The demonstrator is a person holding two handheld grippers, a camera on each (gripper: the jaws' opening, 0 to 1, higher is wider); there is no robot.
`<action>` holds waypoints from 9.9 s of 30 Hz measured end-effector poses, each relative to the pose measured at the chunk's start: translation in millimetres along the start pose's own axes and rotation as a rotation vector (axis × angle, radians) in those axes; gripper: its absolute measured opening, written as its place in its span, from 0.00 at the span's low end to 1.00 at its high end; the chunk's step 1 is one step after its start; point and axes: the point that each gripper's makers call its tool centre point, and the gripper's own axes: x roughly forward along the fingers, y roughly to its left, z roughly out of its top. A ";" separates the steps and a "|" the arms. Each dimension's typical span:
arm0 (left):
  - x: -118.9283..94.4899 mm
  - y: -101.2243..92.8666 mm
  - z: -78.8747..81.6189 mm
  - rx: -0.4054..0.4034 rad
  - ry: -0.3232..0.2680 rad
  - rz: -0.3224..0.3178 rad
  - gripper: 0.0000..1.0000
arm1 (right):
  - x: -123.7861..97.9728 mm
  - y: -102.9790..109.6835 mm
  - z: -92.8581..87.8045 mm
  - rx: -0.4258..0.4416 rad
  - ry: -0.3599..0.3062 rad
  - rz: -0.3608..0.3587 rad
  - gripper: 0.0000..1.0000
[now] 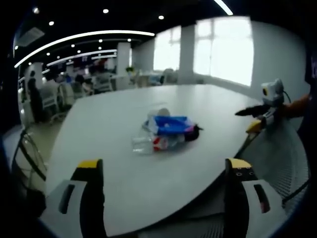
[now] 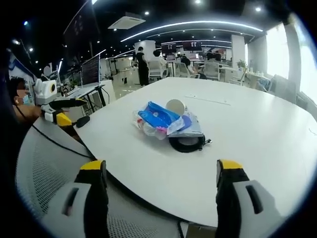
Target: Arrange the tabletop items into an orderly group along one side of the table until the central work area is clear of visible clutter.
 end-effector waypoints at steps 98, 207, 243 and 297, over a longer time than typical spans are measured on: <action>3.4 -5.5 -1.0 -0.020 0.025 -0.029 0.86 | 218.0 -7.7 85.0 -0.580 0.254 0.340 0.23; 5.0 -7.2 -5.7 -0.056 0.050 -0.048 0.81 | 191.5 -181.6 80.8 -0.431 0.252 -0.084 0.00; 4.5 -4.5 -3.3 -0.031 0.045 -0.037 0.86 | 206.3 -195.5 41.7 -0.327 0.332 -0.108 0.10; 73.9 5.8 -6.7 0.364 0.264 -0.276 0.96 | 51.5 -25.0 43.6 -0.100 -0.012 0.025 0.99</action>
